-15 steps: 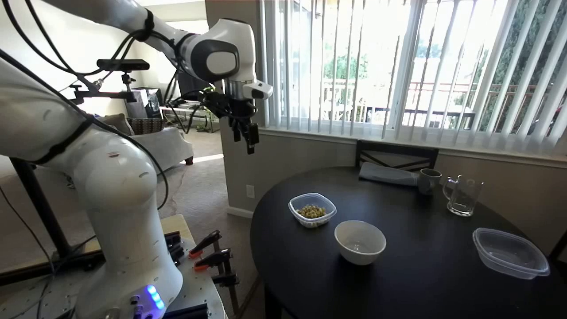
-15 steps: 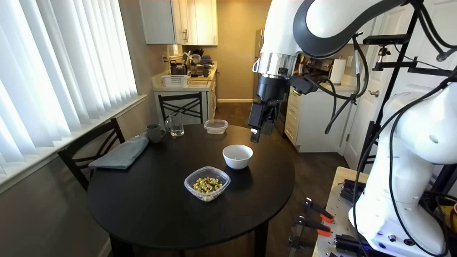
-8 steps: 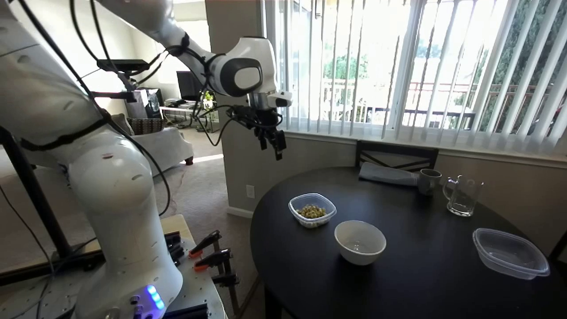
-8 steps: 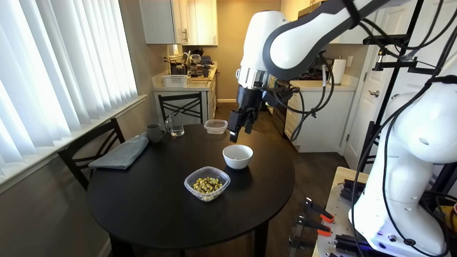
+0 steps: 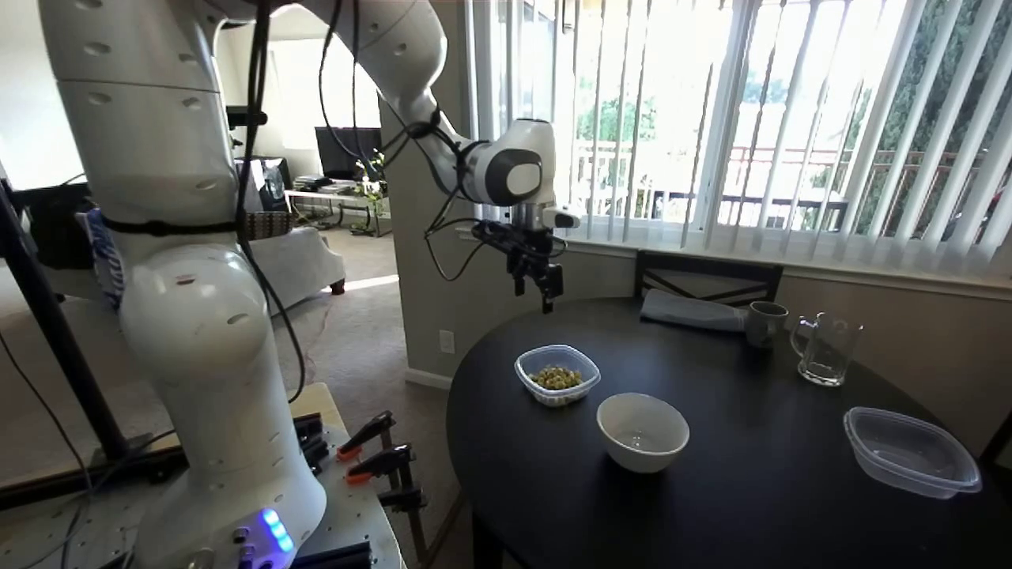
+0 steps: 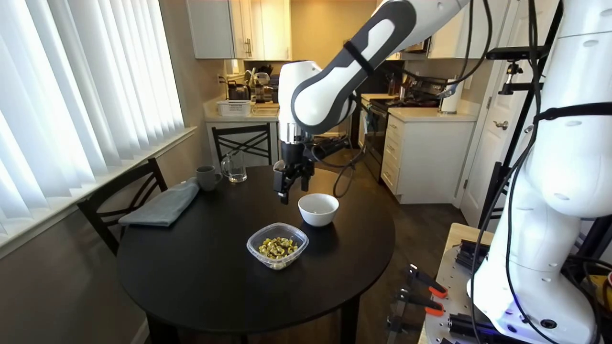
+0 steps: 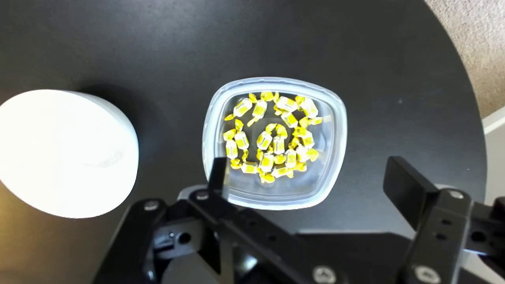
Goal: Pour the objects from the left bowl to the right bowl
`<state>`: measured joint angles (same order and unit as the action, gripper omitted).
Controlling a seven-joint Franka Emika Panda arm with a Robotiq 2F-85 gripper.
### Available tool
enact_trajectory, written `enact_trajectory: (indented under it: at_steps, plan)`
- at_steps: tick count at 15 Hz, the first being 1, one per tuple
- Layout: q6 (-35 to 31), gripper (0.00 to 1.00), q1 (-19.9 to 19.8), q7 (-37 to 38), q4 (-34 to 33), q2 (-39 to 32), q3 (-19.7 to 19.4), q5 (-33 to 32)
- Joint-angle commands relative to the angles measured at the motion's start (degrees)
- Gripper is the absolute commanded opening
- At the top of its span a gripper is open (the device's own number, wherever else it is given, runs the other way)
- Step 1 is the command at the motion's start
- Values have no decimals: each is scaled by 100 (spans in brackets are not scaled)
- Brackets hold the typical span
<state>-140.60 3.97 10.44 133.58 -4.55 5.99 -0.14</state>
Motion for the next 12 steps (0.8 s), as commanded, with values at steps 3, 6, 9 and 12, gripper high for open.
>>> enact_trajectory:
  at_steps: [3, 6, 9, 12]
  plan:
    - [14, 100, 43, 11, -449, -638, -257, -121]
    - [14, 100, 61, 11, -472, -661, -255, -122]
    - [15, 100, 76, 12, -472, -622, -247, -123]
    - [164, 100, 145, 341, -772, -913, -331, -354]
